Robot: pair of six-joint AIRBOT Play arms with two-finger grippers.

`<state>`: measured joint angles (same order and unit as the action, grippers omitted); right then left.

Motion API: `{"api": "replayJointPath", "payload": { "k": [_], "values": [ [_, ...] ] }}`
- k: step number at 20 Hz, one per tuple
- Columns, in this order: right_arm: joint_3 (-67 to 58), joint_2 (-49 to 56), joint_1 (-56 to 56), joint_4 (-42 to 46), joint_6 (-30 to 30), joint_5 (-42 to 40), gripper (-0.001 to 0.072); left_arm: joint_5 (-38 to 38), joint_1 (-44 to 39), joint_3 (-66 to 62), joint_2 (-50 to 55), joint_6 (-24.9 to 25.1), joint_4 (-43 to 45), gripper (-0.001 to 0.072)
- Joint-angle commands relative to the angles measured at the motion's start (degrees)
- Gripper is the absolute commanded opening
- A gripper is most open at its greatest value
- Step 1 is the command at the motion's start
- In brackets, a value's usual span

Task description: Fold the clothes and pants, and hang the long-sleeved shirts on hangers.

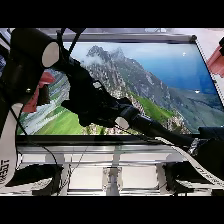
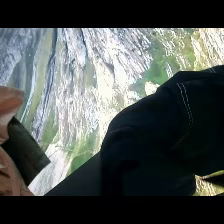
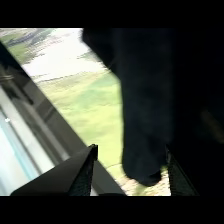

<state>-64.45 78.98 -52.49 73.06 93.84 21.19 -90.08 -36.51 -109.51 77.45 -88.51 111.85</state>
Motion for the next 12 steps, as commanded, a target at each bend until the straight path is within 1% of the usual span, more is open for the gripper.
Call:
{"api": "replayJointPath", "payload": {
  "k": [1, 2, 5, 6, 8, 12],
  "values": [
    [-0.04, 0.33, 1.31, 0.72, -2.58, -0.81, 0.0474, -0.57, 0.07, -0.02, 0.0, 0.46, 0.0, 0.0065],
    [-0.02, 0.76, 1.22, 0.66, -3.56, -1.36, 0.0474, -0.57, 0.07, -0.02, 0.0, 0.46, -0.02, 0.0065],
    [-0.02, 3.13, 0.7, 0.48, -3.56, -2.84, 0.0471, -0.57, 0.07, -0.02, 0.0, 0.46, -0.02, 0.0065],
    [-0.02, 3.93, 0.15, 0.28, -3.54, -3.39, 0.0429, -0.55, 0.07, -0.02, 0.0, 0.46, -0.02, 0.0065],
    [-0.04, 4.94, -1.88, 0.24, -3.54, -4.79, 0.0374, -0.55, 0.07, -0.02, 0.0, 0.46, -0.02, 0.0065],
    [-0.02, 6.36, -5.33, 0.2, -4.39, -7.82, 0.0375, -0.55, 0.07, -0.02, 0.0, 0.46, 0.0, 0.0065]
  ]
}}
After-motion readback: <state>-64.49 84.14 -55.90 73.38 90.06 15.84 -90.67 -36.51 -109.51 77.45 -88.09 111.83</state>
